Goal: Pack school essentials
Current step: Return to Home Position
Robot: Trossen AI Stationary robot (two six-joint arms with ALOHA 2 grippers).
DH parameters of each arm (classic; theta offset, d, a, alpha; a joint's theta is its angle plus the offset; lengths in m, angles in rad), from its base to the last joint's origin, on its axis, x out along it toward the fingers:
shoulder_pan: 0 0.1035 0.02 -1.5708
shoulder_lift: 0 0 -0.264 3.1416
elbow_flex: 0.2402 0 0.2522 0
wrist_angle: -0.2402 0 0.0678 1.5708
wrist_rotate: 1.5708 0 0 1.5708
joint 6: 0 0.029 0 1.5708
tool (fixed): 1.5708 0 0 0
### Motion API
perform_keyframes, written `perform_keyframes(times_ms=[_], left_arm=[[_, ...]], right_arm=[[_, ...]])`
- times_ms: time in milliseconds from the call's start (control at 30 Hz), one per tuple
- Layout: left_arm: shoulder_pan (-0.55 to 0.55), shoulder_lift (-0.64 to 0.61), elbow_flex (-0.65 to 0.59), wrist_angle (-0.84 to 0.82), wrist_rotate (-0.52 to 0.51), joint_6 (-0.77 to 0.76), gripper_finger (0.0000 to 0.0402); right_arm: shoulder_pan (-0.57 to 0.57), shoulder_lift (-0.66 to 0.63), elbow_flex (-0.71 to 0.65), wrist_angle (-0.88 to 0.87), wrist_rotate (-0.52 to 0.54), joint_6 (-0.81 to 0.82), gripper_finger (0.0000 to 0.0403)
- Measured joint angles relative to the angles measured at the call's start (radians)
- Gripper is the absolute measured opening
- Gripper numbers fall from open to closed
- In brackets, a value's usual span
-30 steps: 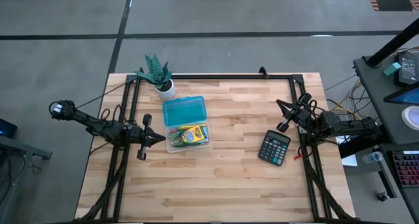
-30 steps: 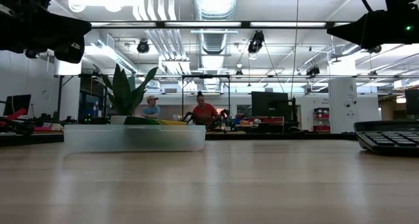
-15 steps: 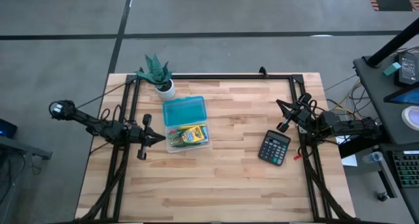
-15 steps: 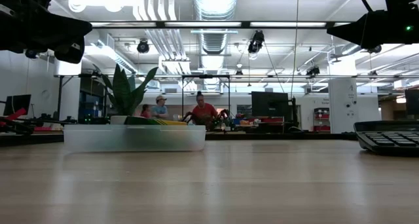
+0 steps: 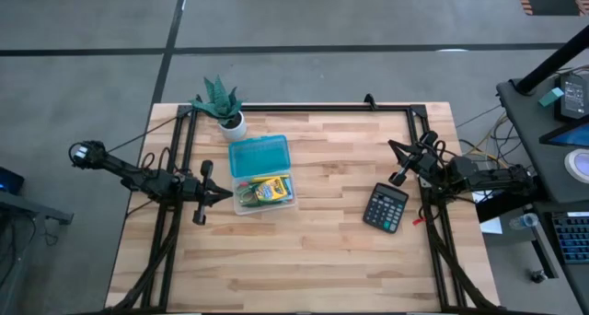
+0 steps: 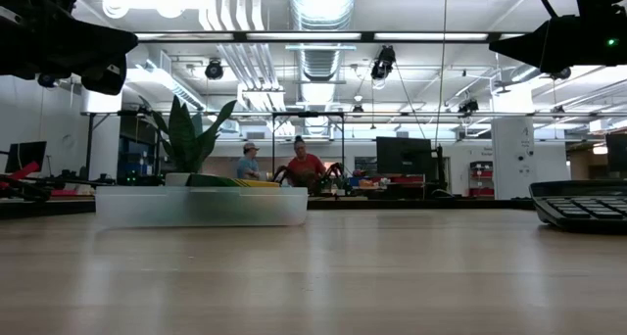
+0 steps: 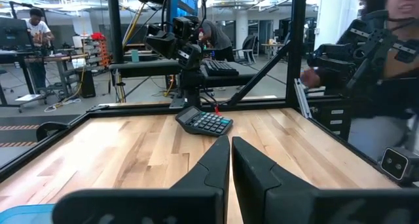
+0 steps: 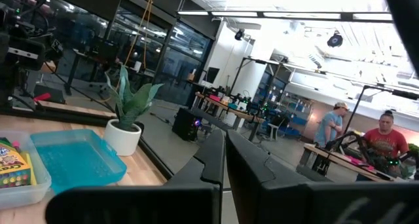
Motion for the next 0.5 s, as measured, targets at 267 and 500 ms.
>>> perform_keyframes(times_ms=[267,500], left_arm=[[0.0,0.0,0.0,0.0,0.006,0.0,0.0],[0.0,0.0,0.0,0.0,0.006,0.0,0.0]], right_arm=[[0.0,0.0,0.0,0.0,0.0,0.0,0.0009],[0.0,0.0,0.0,0.0,0.0,0.0,0.0009]])
